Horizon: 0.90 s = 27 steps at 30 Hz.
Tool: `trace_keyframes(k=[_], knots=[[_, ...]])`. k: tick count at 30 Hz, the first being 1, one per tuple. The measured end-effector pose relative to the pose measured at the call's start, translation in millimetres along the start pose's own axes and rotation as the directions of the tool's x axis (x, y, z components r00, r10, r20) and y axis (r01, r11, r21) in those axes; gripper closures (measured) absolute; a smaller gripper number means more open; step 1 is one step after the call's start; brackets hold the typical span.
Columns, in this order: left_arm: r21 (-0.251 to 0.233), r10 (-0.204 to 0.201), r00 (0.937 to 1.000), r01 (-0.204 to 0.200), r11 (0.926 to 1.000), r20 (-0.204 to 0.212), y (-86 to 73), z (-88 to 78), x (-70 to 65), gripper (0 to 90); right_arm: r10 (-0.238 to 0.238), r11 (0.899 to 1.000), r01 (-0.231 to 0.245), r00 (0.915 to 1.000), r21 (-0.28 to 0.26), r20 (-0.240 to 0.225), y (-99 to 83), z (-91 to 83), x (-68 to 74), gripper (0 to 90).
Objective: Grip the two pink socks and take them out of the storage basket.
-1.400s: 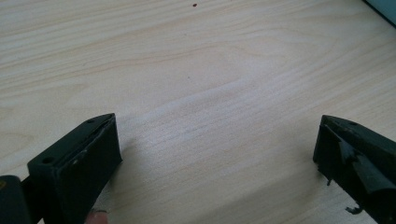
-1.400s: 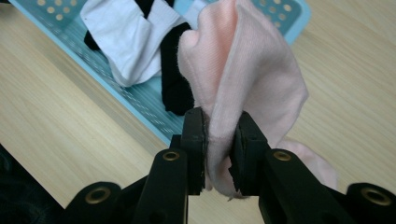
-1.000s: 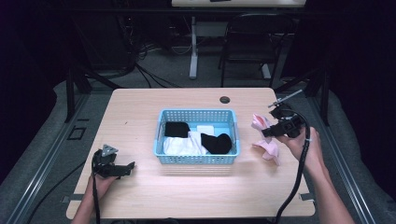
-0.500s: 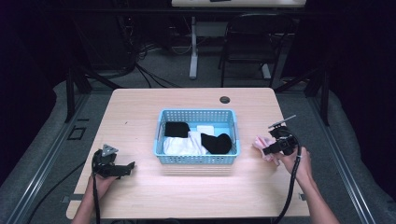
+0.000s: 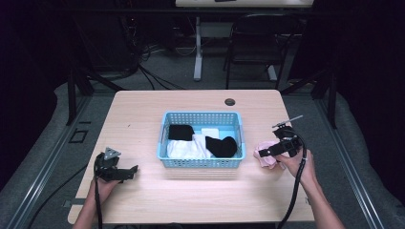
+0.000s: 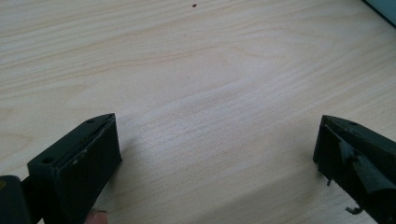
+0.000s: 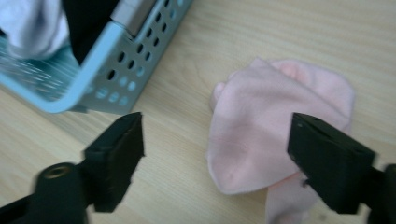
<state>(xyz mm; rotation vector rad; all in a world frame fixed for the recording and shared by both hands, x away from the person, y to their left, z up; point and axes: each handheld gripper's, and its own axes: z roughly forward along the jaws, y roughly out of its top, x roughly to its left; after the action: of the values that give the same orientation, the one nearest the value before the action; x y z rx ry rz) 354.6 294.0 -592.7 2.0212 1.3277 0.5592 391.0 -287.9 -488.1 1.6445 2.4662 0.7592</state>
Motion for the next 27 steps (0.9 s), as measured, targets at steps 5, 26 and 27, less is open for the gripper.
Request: trace_keyframes(k=[5,26,27], knots=[[0.000,0.000,1.0000,0.000,1.0000,0.000,0.0,0.0,0.0,0.6,-0.015,0.997,0.015,0.9999,-0.076,-0.003,-2.0,-26.1,7.8,12.8],[0.000,-0.002,1.0000,0.002,1.0000,-0.002,0.0,-0.1,-0.2,0.7,-0.051,0.998,0.049,0.9917,0.027,0.118,-86.6,-36.7,0.0,0.0],[0.000,-0.002,1.0000,0.002,1.0000,-0.002,-0.1,-0.1,-0.2,0.7,-0.044,0.998,0.040,0.9919,0.038,0.119,-90.1,-34.2,-5.1,0.0]])
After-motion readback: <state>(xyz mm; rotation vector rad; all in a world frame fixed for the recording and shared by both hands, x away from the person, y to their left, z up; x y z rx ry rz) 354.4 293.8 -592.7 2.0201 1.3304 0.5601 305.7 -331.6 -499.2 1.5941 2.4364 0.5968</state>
